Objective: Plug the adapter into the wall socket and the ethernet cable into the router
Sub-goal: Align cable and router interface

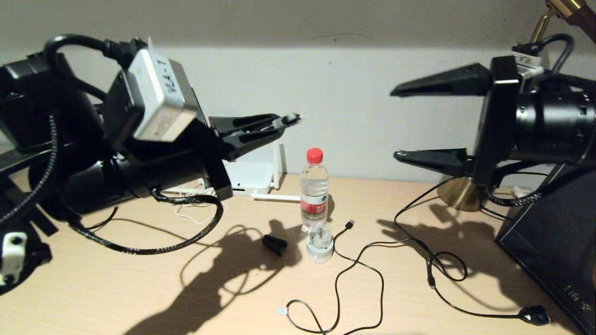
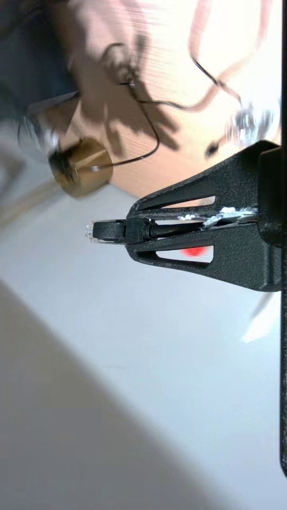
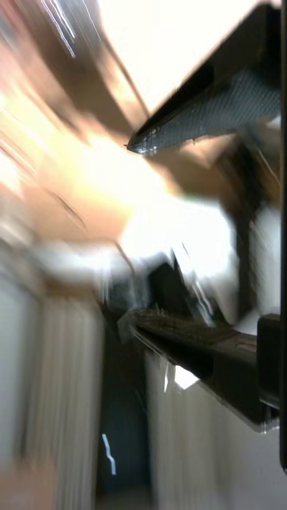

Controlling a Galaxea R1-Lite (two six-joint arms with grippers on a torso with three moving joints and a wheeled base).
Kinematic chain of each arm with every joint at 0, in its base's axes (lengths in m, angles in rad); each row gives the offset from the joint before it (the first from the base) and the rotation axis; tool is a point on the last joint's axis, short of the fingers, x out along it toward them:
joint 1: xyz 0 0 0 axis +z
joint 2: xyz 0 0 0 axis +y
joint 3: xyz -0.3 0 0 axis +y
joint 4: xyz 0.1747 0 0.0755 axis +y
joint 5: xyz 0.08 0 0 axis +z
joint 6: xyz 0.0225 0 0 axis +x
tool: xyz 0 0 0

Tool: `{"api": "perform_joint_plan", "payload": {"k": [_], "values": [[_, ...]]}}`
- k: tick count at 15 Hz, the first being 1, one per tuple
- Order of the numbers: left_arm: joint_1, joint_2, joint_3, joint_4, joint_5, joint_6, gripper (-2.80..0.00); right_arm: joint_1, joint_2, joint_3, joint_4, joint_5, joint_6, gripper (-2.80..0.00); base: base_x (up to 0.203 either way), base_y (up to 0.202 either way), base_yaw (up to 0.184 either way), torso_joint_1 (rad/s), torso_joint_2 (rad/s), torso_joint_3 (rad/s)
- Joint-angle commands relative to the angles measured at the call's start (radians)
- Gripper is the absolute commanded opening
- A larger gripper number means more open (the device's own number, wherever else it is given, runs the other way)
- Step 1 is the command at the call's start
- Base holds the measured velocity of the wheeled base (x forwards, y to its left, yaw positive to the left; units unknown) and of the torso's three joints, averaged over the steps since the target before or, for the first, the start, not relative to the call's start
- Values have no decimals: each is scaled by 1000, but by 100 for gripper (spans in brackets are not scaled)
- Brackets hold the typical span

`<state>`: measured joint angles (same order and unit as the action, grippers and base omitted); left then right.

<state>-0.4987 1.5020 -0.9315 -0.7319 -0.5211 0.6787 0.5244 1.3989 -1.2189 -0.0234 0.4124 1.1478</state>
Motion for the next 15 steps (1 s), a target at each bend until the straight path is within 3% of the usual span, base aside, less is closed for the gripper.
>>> {"api": "perform_joint_plan", "payload": {"k": [1,4,7,8,10,13,15], "values": [[28,-91,20,56,99,-292,-280,10,-180,112,20,-325,-308,-280,0,0,0,0,0,0],[109,-192,55,284,160,-506,-280,14,-421,262,84,-506,-450,-280,0,0,0,0,0,0],[120,-243,12,356,208,-836,-280,5,-724,431,145,-703,-632,-280,0,0,0,0,0,0],[121,-262,-9,418,236,-909,-280,-31,-810,499,157,-757,-675,-280,0,0,0,0,0,0],[121,-280,-4,512,290,-944,-280,-205,-896,621,172,-815,-744,-280,0,0,0,0,0,0],[121,-277,35,517,329,-971,-280,-490,-1013,763,178,-838,-825,-280,0,0,0,0,0,0],[120,-277,90,520,369,-972,-280,-527,-1162,860,179,-753,-971,-280,0,0,0,0,0,0]]}}
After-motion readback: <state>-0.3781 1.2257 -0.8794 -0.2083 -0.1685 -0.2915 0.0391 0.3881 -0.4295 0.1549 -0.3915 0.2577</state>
